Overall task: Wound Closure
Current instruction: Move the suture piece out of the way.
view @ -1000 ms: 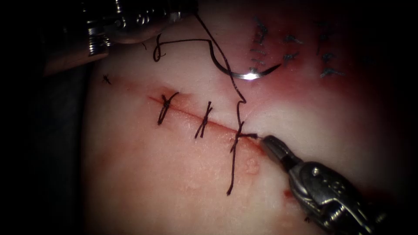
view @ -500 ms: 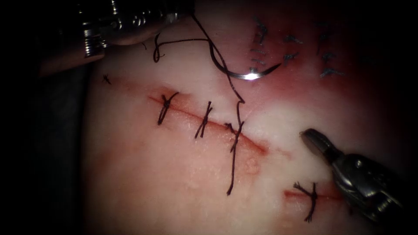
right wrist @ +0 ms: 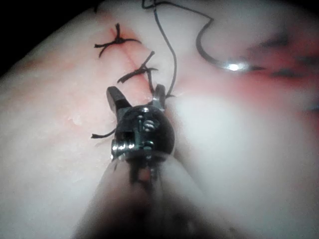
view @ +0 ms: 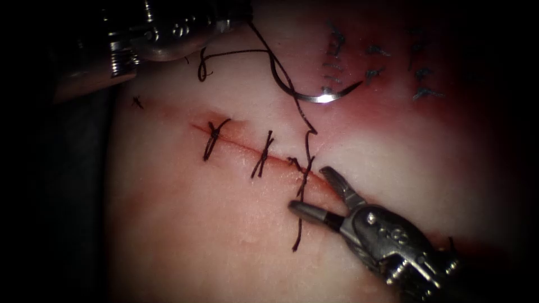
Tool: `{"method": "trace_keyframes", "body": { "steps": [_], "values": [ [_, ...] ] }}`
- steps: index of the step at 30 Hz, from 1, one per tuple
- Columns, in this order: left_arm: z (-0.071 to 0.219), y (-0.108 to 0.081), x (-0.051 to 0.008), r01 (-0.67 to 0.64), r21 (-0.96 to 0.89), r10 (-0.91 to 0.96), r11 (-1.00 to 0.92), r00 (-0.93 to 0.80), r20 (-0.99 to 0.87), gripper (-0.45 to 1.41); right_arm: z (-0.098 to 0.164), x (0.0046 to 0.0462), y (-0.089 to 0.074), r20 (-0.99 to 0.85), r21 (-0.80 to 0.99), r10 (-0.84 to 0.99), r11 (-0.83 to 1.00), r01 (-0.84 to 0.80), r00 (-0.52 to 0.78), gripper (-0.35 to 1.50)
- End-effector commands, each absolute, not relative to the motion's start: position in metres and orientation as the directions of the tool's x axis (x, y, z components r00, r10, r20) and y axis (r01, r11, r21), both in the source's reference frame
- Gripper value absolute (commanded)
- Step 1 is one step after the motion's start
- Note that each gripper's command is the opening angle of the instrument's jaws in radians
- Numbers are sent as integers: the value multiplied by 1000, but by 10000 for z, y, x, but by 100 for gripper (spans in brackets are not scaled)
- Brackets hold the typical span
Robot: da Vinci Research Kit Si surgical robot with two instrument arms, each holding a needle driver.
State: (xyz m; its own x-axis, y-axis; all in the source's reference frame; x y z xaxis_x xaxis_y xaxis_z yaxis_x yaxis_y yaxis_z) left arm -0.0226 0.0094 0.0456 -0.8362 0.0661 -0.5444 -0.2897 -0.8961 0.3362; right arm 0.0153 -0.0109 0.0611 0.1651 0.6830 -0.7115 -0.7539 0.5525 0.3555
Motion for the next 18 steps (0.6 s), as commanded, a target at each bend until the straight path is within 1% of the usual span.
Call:
{"method": "trace_keyframes", "body": {
  "steps": [1, 3, 7, 8, 9, 10, 11, 18],
  "values": [
    [458, 102, -231, -291, 338, 64, -895, -834, -547, -35, 617, 167, -105, -712, 344, 679, 560, -754, 179, 106],
    [458, 101, -230, -290, 338, 64, -895, -835, -547, -35, 617, 172, -104, -716, 326, 670, 572, -753, 199, 110],
    [458, 100, -231, -295, 337, 69, -894, -833, -548, -35, 618, 182, -101, -718, 314, 666, 572, -758, 205, 110],
    [458, 100, -232, -295, 338, 69, -894, -834, -548, -35, 619, 185, -99, -717, 313, 666, 570, -760, 204, 103],
    [458, 99, -232, -295, 338, 68, -894, -834, -548, -35, 620, 186, -99, -717, 313, 666, 569, -760, 204, 91],
    [458, 99, -232, -295, 339, 68, -893, -834, -548, -35, 620, 186, -98, -715, 314, 668, 570, -759, 205, 86],
    [458, 98, -232, -294, 339, 67, -893, -834, -547, -35, 621, 185, -97, -716, 315, 668, 571, -758, 205, 74],
    [458, 96, -227, -288, 337, 61, -896, -833, -550, -35, 623, 173, -94, -708, 307, 673, 568, -763, 216, 73]
  ]
}}
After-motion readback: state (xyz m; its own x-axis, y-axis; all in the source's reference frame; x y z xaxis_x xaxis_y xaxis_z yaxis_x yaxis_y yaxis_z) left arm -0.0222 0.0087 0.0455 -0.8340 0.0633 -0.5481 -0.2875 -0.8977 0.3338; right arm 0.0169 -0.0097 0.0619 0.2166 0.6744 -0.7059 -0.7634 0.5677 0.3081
